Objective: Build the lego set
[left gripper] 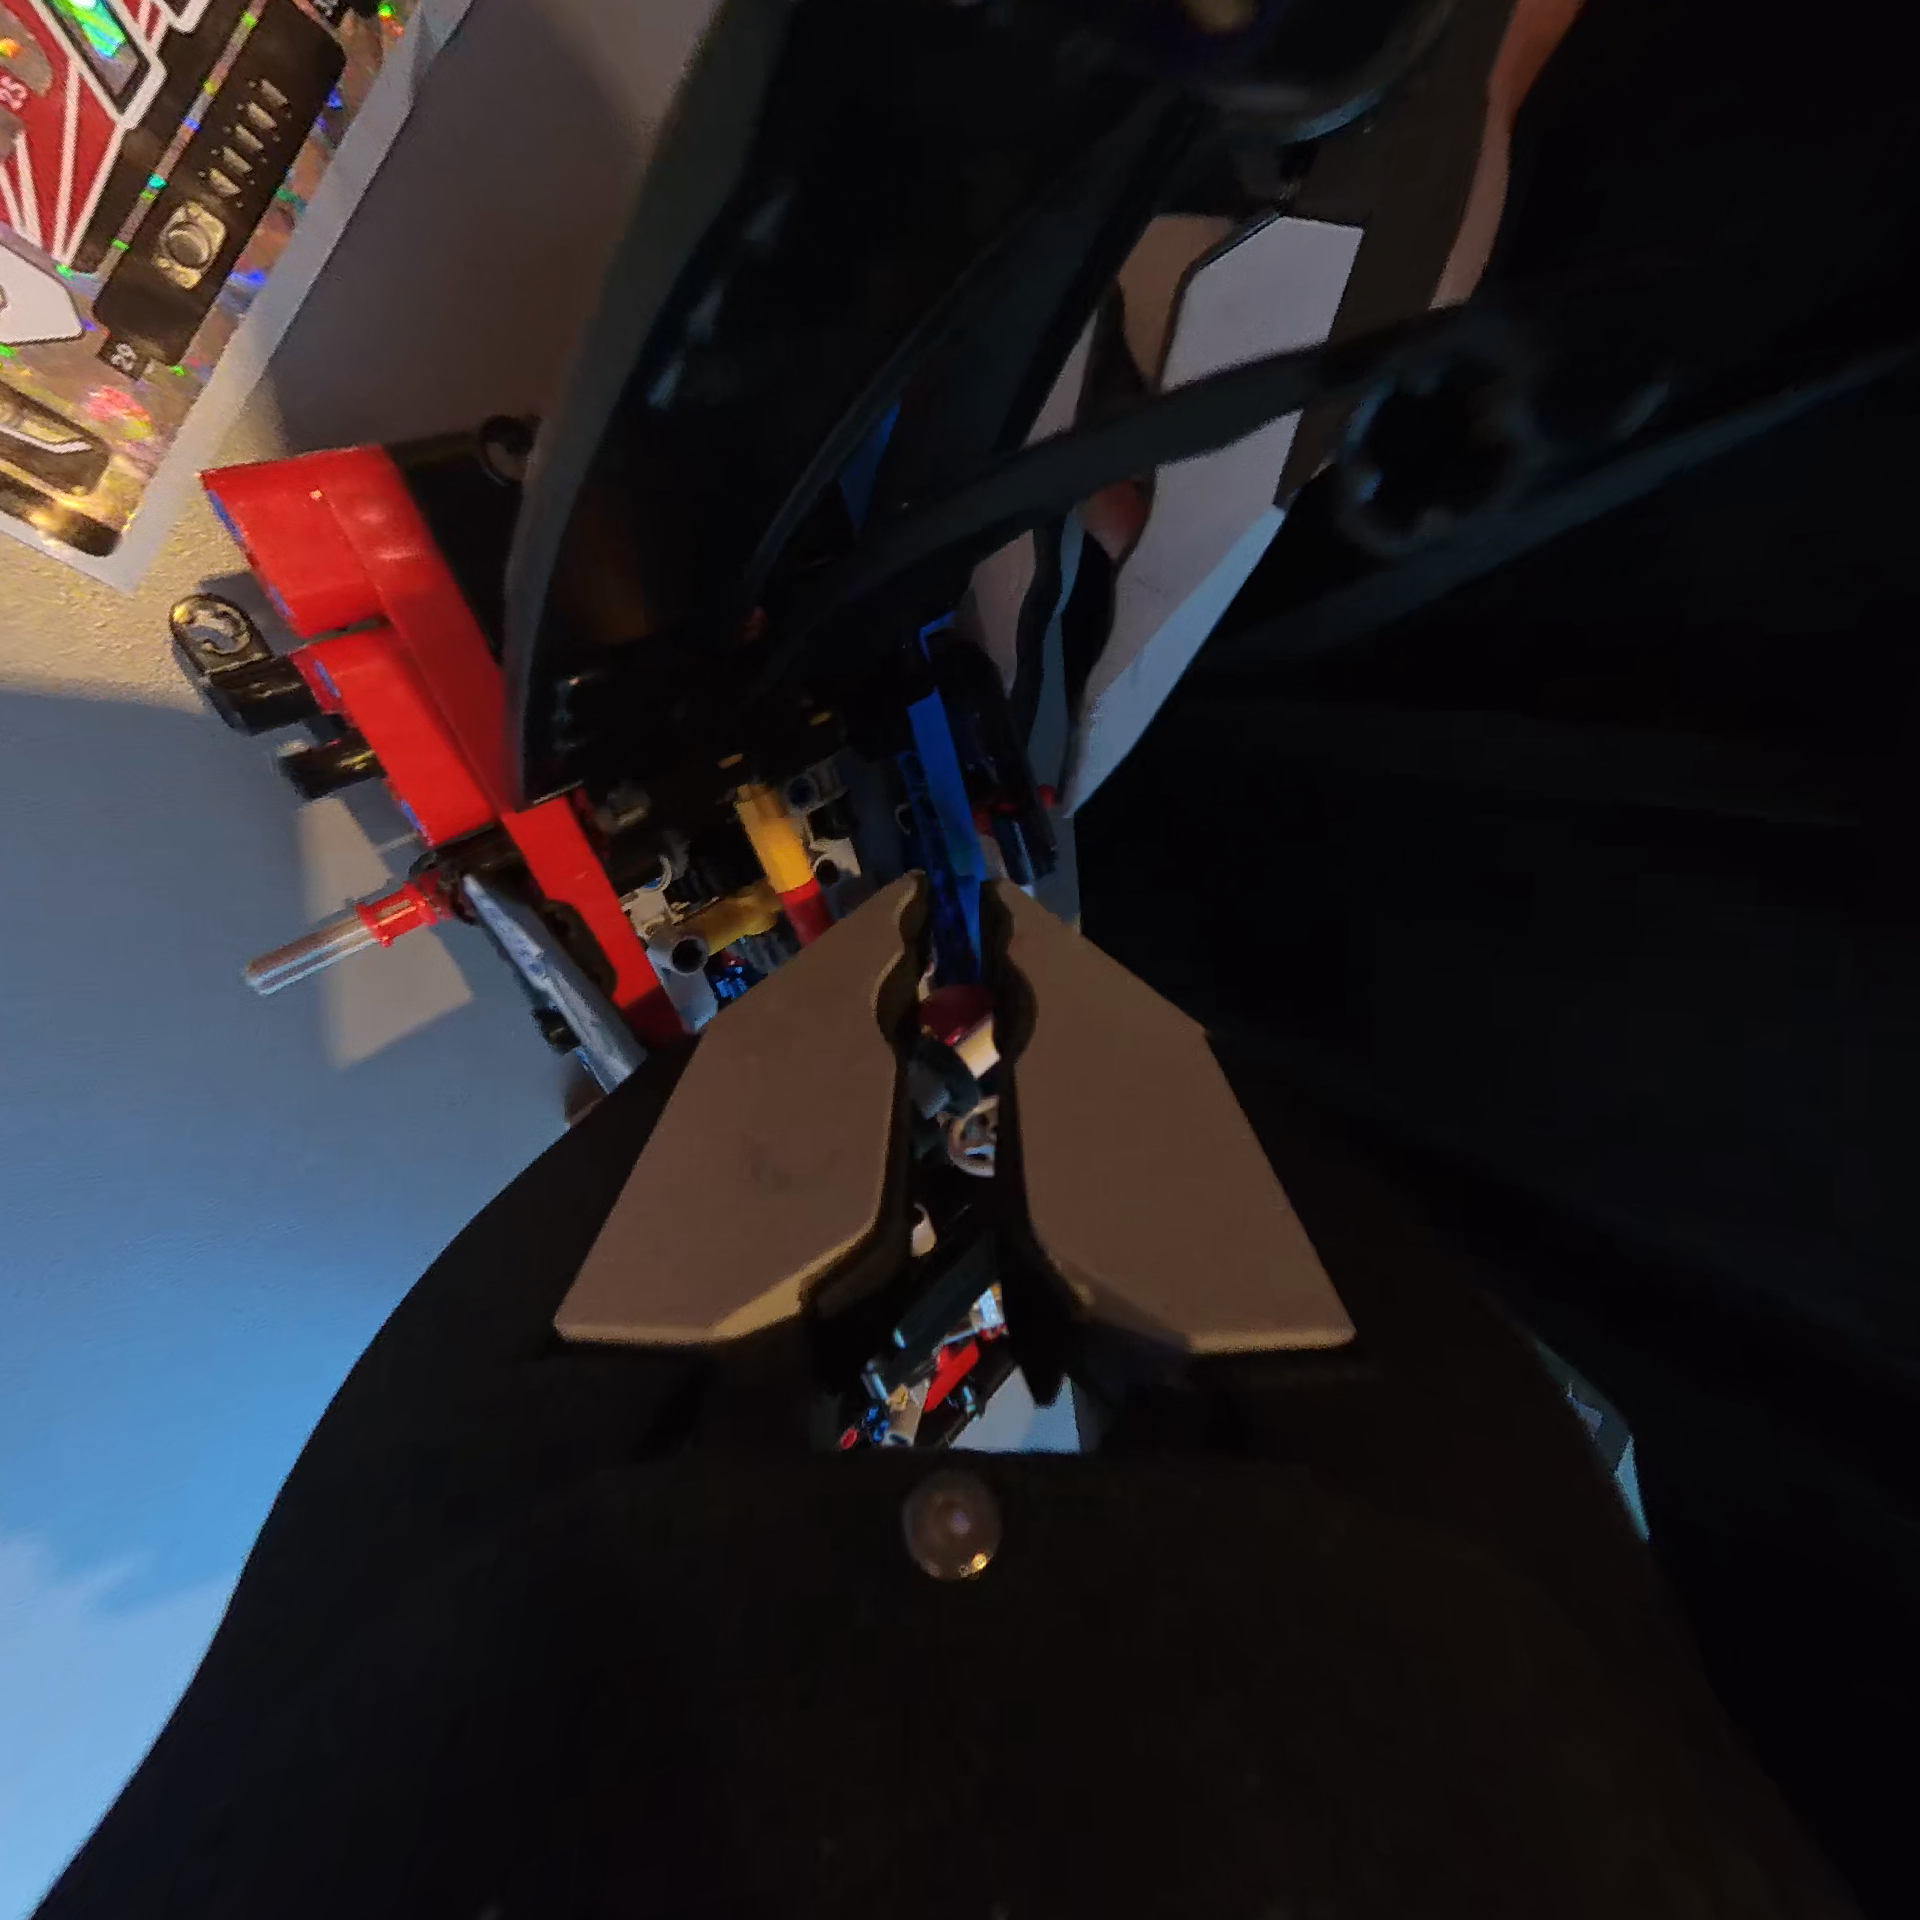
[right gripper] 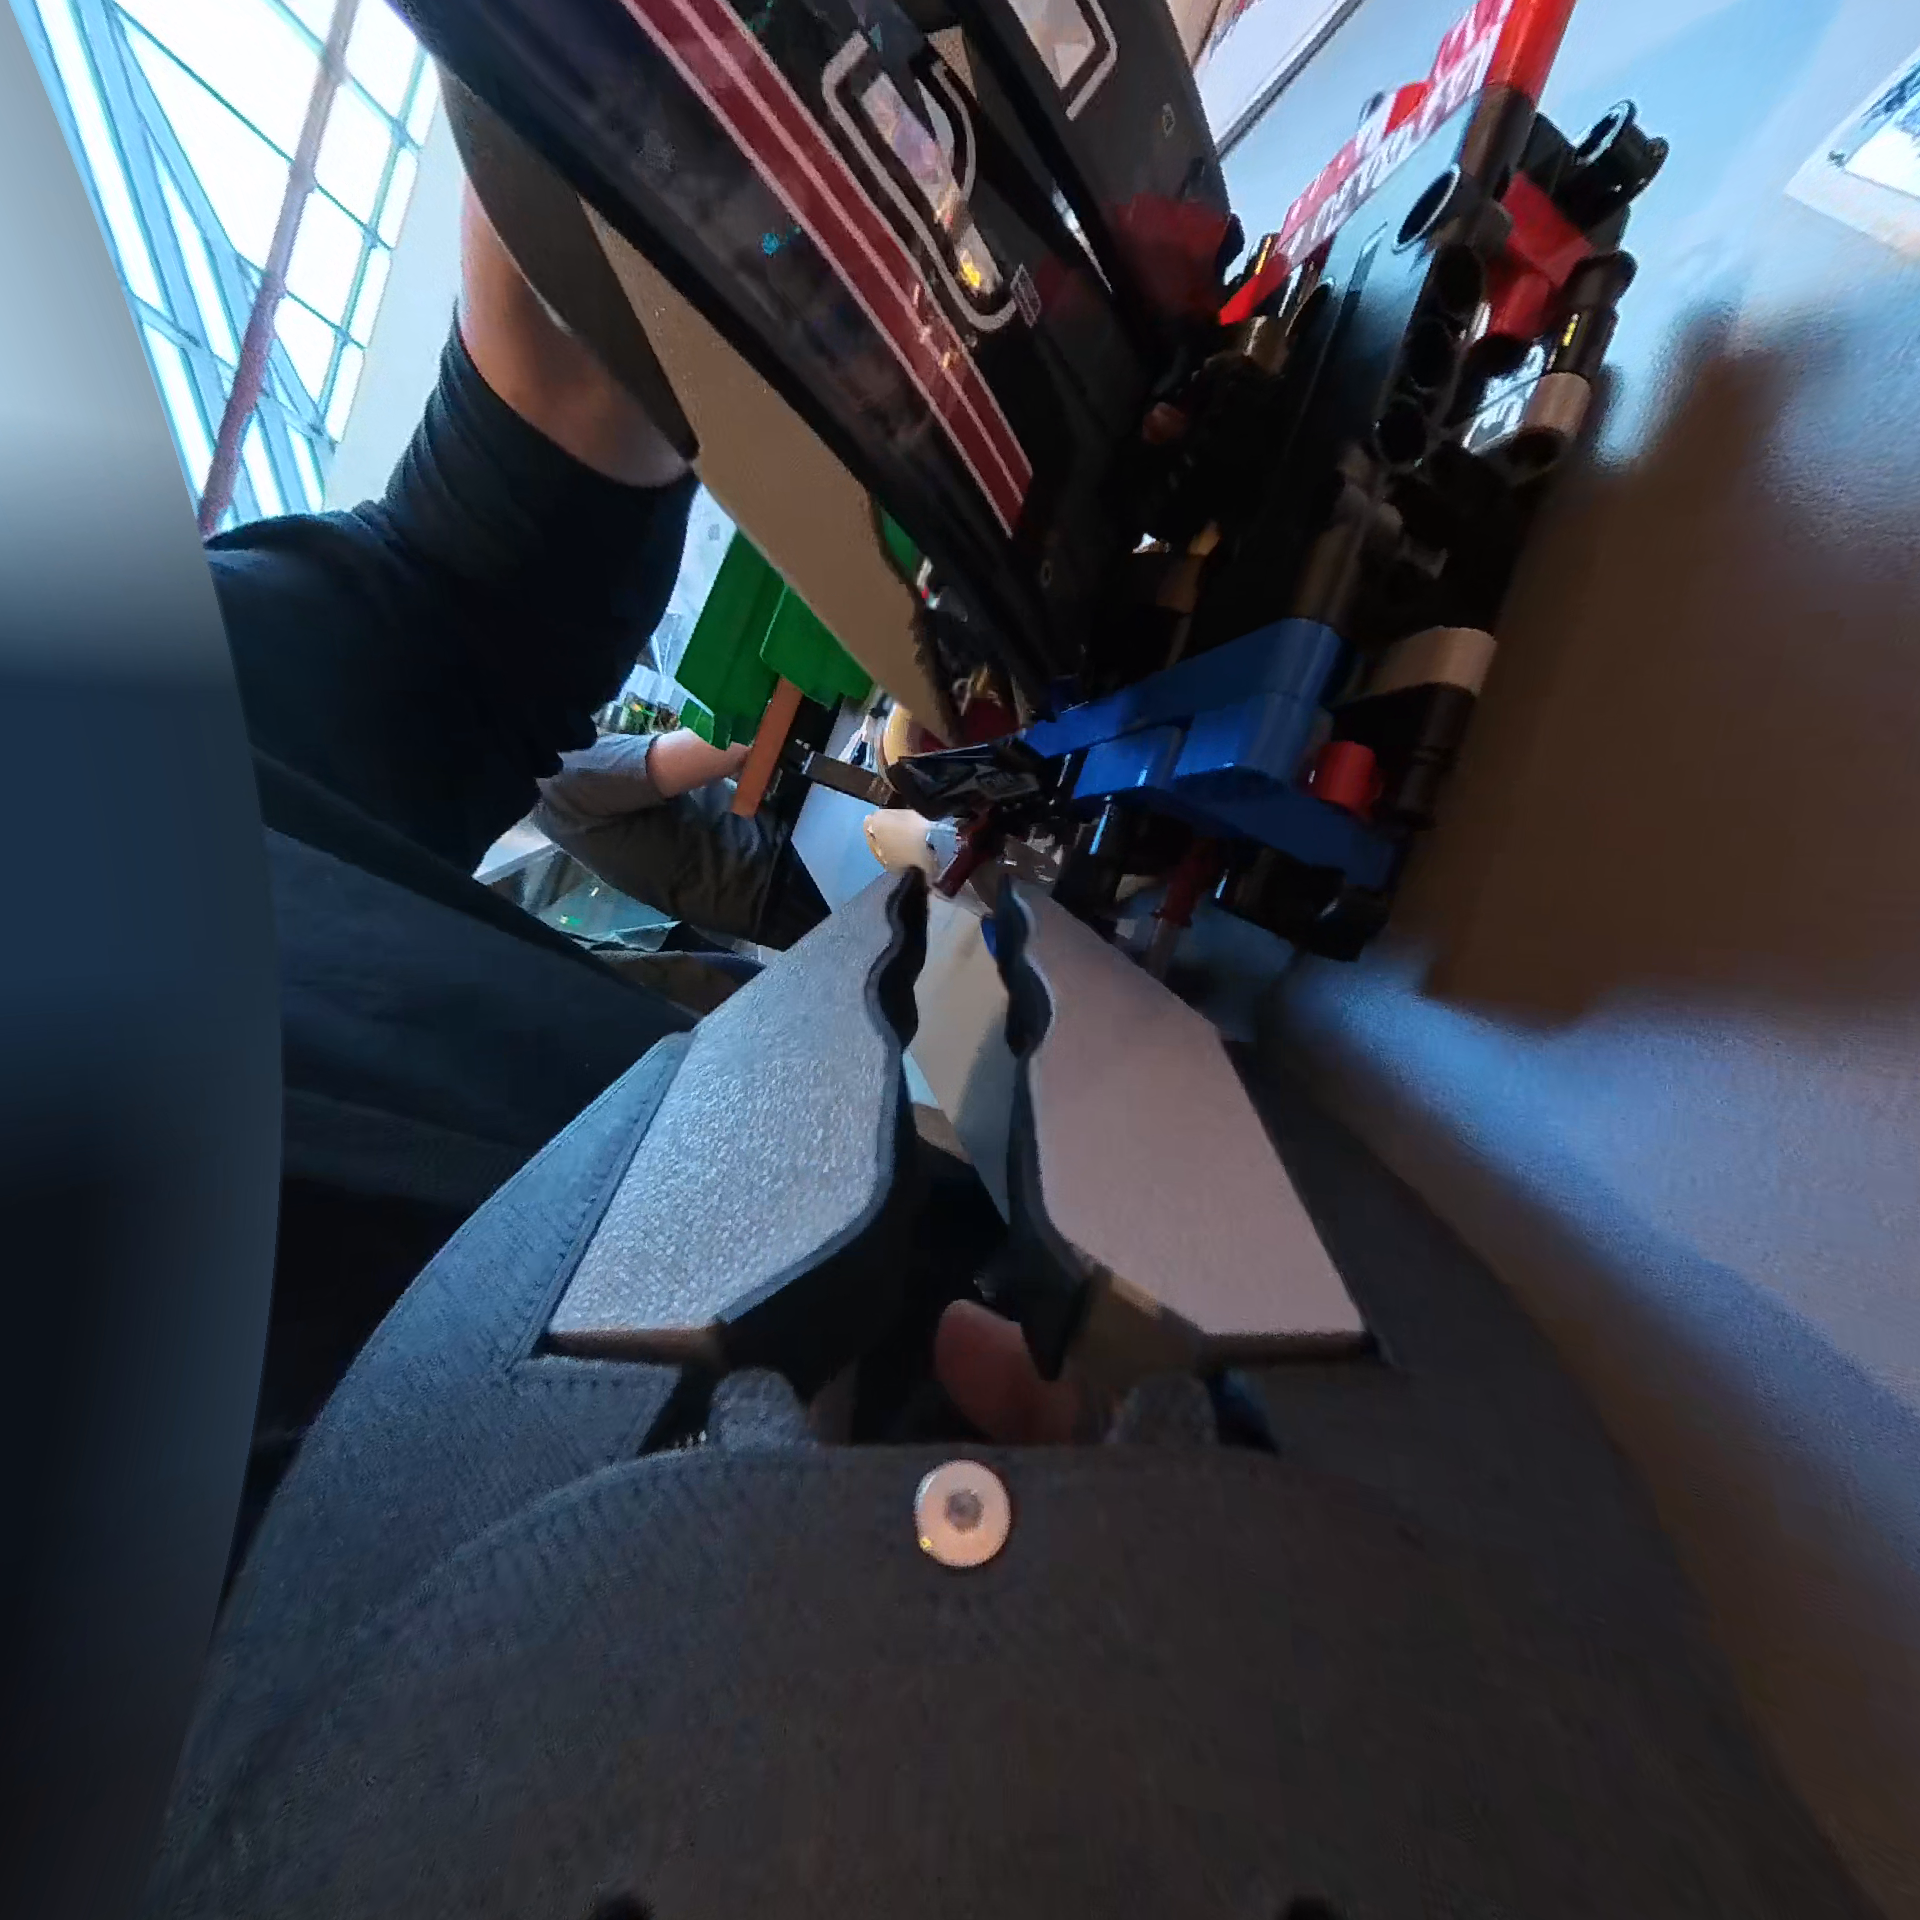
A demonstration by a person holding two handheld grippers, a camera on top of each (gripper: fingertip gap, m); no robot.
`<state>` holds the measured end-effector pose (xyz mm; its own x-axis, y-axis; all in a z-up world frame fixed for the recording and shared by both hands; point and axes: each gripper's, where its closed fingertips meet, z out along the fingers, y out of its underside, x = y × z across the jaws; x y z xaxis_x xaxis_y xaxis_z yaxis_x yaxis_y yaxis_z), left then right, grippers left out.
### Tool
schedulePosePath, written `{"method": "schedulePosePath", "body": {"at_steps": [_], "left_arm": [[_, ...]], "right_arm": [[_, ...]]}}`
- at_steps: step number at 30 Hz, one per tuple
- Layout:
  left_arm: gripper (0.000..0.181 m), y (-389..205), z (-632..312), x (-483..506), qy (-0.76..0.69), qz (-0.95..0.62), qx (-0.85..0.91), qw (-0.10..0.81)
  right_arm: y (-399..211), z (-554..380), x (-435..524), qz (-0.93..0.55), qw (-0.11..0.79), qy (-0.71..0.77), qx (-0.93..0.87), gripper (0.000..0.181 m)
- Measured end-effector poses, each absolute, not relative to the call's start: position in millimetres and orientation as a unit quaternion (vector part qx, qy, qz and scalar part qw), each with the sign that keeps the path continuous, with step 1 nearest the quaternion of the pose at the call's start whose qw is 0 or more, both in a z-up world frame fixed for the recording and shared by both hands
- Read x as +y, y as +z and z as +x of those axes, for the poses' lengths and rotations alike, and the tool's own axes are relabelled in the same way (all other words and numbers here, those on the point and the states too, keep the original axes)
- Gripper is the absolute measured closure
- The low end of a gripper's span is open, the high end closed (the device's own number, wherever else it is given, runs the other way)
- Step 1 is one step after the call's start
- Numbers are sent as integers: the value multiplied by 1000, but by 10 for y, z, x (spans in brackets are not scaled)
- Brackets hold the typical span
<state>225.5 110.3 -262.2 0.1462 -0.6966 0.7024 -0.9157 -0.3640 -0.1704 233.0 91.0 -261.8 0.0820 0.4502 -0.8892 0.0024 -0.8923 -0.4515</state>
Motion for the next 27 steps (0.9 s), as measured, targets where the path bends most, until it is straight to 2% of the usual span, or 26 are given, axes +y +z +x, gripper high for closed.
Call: {"method": "schedulePosePath", "body": {"at_steps": [2,11,15,18,27], "left_arm": [[177,-2625,2272,1075,365,741,-541,156],[181,-2652,2223,1154,353,753,-532,157],[168,-2584,2218,1279,349,760,-531,135],[172,-2639,2233,1144,349,753,-532,166],[174,-2653,2242,1092,339,761,-528,162]], "right_arm": [[-2618,2312,897,-714,168,660,-162,177],[-2640,2319,926,-716,159,662,-155,178],[-2623,2323,936,-712,158,667,-153,178],[-2589,2342,953,-705,158,675,-148,177],[-2595,2308,938,-703,152,674,-167,176]]}}
